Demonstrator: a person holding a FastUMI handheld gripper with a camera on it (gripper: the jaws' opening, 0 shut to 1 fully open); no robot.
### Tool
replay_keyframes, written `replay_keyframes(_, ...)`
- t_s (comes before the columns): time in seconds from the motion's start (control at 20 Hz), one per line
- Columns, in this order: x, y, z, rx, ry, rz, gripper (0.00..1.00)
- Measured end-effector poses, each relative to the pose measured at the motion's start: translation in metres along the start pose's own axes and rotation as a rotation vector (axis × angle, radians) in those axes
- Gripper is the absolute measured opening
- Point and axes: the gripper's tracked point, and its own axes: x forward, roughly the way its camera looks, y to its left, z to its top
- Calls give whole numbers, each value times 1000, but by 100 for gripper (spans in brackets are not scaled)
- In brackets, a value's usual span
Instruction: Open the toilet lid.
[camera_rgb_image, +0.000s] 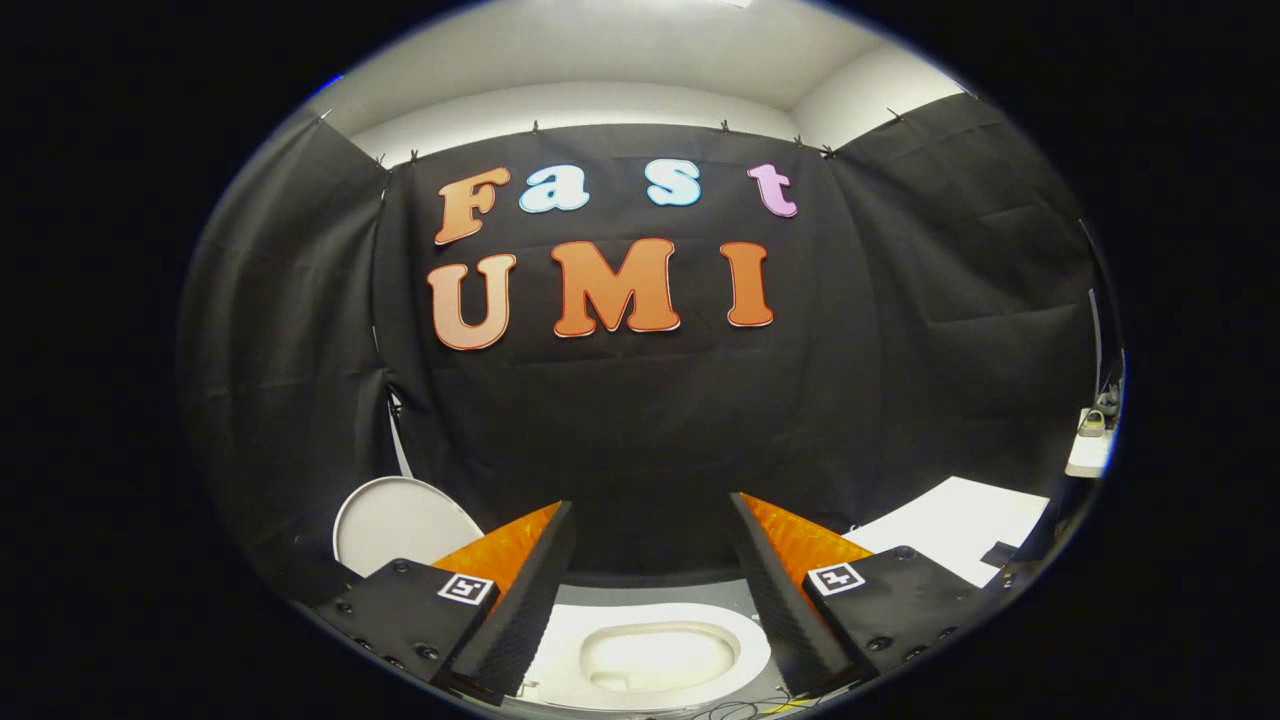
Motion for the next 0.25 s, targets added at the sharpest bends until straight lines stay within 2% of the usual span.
replay_keyframes(0.25, -2, -4, 1, 19, -2, -10, 98)
